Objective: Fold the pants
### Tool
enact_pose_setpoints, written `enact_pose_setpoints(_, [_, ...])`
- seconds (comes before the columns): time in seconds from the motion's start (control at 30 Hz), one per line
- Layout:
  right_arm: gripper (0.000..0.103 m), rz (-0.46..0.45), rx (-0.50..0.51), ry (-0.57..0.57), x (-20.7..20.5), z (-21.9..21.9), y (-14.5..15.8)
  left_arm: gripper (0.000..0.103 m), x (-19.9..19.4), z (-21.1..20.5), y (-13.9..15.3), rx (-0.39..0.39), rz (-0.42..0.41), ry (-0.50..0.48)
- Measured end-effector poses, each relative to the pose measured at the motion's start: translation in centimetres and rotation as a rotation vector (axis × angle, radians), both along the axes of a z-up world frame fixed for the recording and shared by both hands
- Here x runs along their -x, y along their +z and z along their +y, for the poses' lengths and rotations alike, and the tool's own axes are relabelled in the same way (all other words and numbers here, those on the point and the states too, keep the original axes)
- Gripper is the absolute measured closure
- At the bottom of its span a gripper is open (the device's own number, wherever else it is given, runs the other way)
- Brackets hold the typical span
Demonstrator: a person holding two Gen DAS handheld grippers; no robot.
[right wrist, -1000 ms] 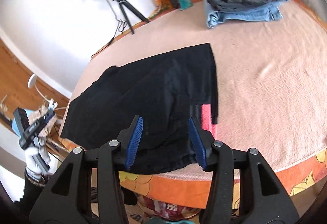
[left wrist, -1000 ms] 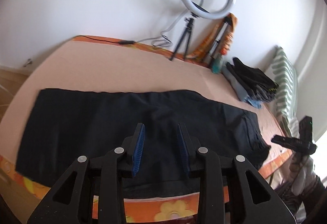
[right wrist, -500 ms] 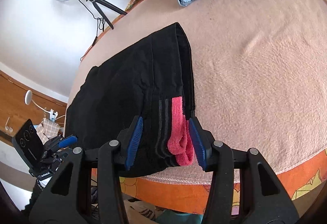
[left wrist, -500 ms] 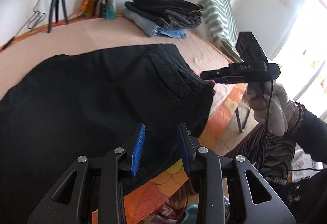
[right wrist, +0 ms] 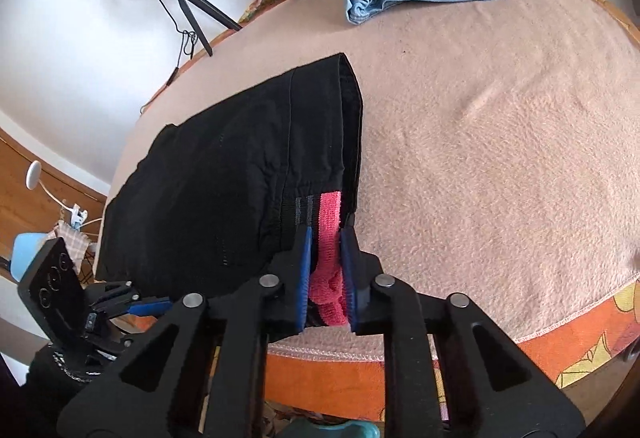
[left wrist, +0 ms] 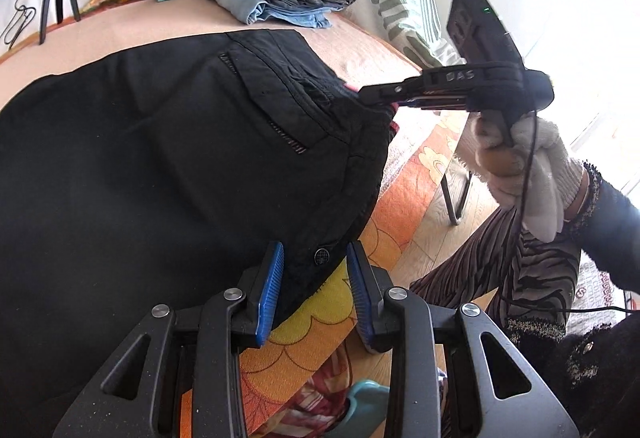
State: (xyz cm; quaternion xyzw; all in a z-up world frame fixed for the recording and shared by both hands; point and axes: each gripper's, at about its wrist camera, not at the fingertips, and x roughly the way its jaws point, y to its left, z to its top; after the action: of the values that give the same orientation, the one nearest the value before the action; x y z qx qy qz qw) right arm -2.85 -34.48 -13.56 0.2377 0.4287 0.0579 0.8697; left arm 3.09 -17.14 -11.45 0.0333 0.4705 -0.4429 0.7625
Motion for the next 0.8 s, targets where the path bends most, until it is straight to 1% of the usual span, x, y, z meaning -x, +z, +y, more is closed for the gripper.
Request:
enact_pose_setpoints(0.03, [0.094, -0.020, -0.017, 0.003, 0.5, -0.1, 0.7, 0.072, 0.2, -0.1, -0.2, -0.003, -0.003, -0.004])
enact_pose_setpoints(0.07, [0.095, -0.043, -0.032, 0.014, 1.0, 0.0, 1.4, 0.072, 0.1, -0.4, -0.3, -0.007, -0.007, -0.009])
enact_pose_setpoints(0.1, [0.095, -0.073, -0.023, 0.026, 1.6, 0.3, 2.3, 0.072, 0.2, -0.6, -0.4, -0.011, -0.011, -0.015])
enact_pose_setpoints(0.13, [0.095, -0.087, 0.007, 0.031, 1.9, 0.5, 2.8, 0.072, 0.1, -0.7, -0.6, -0.010, -0.013, -0.018])
enact_pose_setpoints(0.17, [0.095, -0.082, 0.049, 0.038, 2.0, 1.1, 2.9, 0.072, 0.0, -0.8, -0.6, -0.007, -0.010, -0.019])
enact_pose_setpoints(0.23, [0.095, -0.029, 0.127, 0.053, 1.6, 1.7, 1.9, 0.072, -0.1, -0.7, -0.9, 0.004, 0.000, -0.018])
enact_pose_setpoints(0.3, [0.095, 0.006, 0.174, 0.060, 1.1, 1.8, 1.2, 0.072, -0.2, -0.6, -1.0, 0.012, 0.006, -0.016])
enact_pose_setpoints(0.33, [0.095, 0.017, 0.176, 0.067, 0.9, 1.7, 1.1, 0.072, -0.2, -0.5, -1.0, 0.010, 0.016, -0.036])
enact_pose_setpoints(0.4, [0.094, 0.047, 0.173, 0.083, 0.4, 1.4, 1.0, 0.072, -0.1, -0.2, -0.8, 0.014, 0.020, -0.031])
enact_pose_setpoints(0.43, [0.094, 0.061, 0.189, 0.083, 0.2, 1.4, 1.2, 0.072, -0.1, 0.1, -0.5, 0.025, 0.028, -0.017])
enact_pose_setpoints(0.47, [0.094, 0.058, 0.223, 0.081, 0.0, 1.4, 1.7, 0.072, -0.1, 0.4, -0.3, 0.038, 0.035, -0.004])
enact_pose_setpoints(0.53, [0.094, 0.011, 0.289, 0.093, -0.1, 2.1, 3.5, 0.072, -0.3, 1.4, 0.5, 0.070, 0.032, 0.027])
enact_pose_setpoints(0.6, [0.092, -0.033, 0.319, 0.101, -0.6, 2.5, 5.2, 0.072, -0.5, 2.4, 1.6, 0.092, 0.010, 0.061])
enact_pose_setpoints(0.63, [0.087, -0.062, 0.313, 0.112, -1.1, 2.9, 6.2, 0.072, -0.6, 3.0, 2.1, 0.100, -0.006, 0.077])
enact_pose_setpoints(0.67, [0.077, -0.085, 0.302, 0.127, -1.7, 3.3, 6.9, 0.072, -0.7, 3.5, 2.5, 0.102, -0.025, 0.093])
enact_pose_setpoints(0.7, [0.070, -0.104, 0.289, 0.146, -2.3, 3.9, 7.5, 0.072, -0.8, 4.0, 2.9, 0.100, -0.046, 0.111])
enact_pose_setpoints(0.73, [0.059, -0.125, 0.269, 0.175, -3.2, 4.6, 8.1, 0.072, -0.8, 4.7, 3.3, 0.095, -0.069, 0.134])
enact_pose_setpoints(0.77, [0.054, -0.140, 0.254, 0.202, -4.1, 5.4, 8.5, 0.072, -0.9, 5.3, 3.5, 0.092, -0.082, 0.154])
enact_pose_setpoints(0.8, [0.054, -0.151, 0.245, 0.230, -5.4, 6.5, 8.9, 0.070, -1.0, 6.1, 3.7, 0.090, -0.090, 0.173])
